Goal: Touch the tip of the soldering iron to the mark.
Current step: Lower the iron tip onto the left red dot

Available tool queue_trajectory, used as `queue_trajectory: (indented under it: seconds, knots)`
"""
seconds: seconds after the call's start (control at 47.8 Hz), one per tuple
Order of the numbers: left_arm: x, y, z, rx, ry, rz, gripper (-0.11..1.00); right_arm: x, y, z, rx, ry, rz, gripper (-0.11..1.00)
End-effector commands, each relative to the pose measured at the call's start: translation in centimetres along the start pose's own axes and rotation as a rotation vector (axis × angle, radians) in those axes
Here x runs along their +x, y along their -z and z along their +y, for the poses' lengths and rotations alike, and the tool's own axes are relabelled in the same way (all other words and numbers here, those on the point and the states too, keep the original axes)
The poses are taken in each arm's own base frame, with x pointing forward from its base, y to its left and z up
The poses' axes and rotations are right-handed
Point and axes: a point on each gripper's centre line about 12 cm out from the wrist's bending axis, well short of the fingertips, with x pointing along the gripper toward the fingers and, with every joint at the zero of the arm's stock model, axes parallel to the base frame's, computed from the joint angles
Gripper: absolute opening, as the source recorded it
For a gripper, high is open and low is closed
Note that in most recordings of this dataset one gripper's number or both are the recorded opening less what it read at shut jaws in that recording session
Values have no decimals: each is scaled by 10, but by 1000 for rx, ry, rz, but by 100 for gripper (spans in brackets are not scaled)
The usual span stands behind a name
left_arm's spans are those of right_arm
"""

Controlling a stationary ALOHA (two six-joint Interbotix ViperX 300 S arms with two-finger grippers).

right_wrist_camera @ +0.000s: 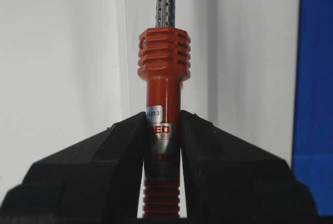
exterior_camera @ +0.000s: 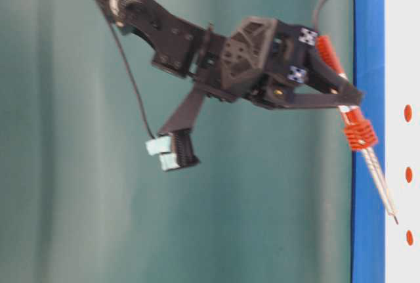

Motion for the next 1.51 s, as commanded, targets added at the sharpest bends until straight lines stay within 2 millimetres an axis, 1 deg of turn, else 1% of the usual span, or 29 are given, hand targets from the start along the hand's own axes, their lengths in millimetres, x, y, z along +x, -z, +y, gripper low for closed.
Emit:
queue_trajectory:
  seconds: [0.0, 0.126, 1.486]
  knots:
    - [2, -3, 1, -3, -3, -8, 2, -2, -11, -1, 3, -2, -39, 7]
    - [2, -2, 1, -3, -3, -5, 2, 5, -9, -1, 6, -1, -25, 7]
    - [1, -1, 1, -3, -3, -3, 2, 4, -9, -1, 6, -1, -27, 7]
